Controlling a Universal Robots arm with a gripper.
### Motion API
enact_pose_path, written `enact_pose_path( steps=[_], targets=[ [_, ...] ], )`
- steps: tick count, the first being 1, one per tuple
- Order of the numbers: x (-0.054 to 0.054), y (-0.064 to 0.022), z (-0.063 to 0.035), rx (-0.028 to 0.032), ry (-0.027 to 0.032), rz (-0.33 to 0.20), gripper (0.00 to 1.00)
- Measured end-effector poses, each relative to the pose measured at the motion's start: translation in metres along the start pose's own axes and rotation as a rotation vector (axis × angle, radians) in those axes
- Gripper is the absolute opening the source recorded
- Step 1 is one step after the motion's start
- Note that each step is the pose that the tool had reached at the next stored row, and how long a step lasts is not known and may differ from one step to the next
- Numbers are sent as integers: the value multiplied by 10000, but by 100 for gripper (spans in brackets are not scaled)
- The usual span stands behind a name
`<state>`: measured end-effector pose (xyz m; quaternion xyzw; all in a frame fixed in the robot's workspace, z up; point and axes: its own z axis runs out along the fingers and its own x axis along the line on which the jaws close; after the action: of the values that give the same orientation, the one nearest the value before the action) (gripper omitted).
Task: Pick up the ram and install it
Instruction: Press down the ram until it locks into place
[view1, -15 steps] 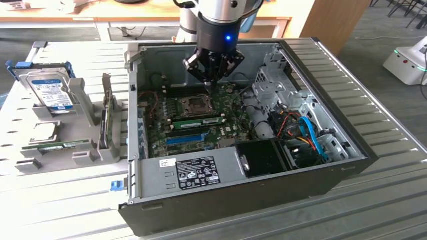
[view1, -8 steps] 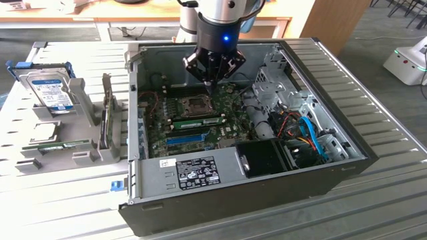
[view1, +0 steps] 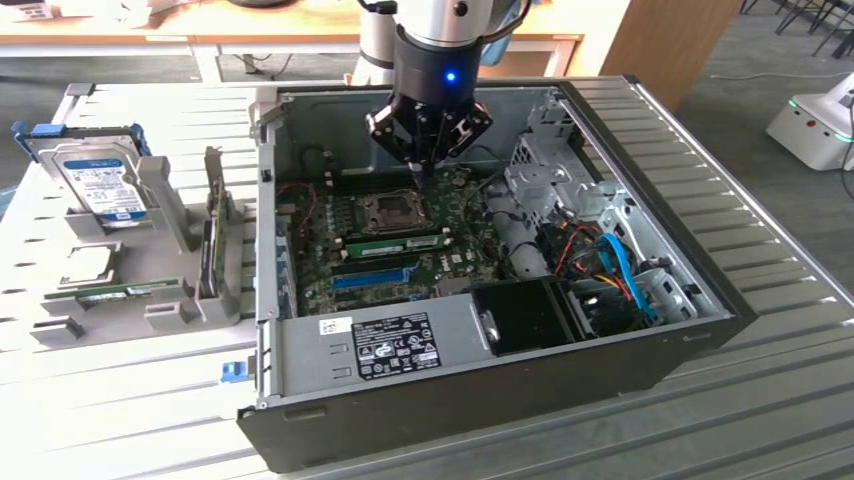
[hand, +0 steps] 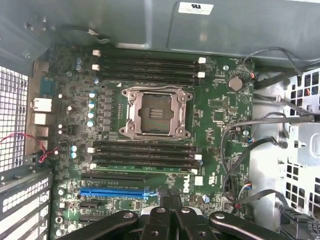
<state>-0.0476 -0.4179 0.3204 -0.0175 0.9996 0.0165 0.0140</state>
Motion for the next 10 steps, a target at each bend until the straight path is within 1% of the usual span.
enact_pose_path(
  steps=[1,4,7,10],
  targets=[
    [-3,0,1,-1,25,1,10],
    [-9,0,1,1,135,2,10],
    [-16,-1,0,6,278,7,10],
    [-26,-1,0,9,458,12,10]
  ],
)
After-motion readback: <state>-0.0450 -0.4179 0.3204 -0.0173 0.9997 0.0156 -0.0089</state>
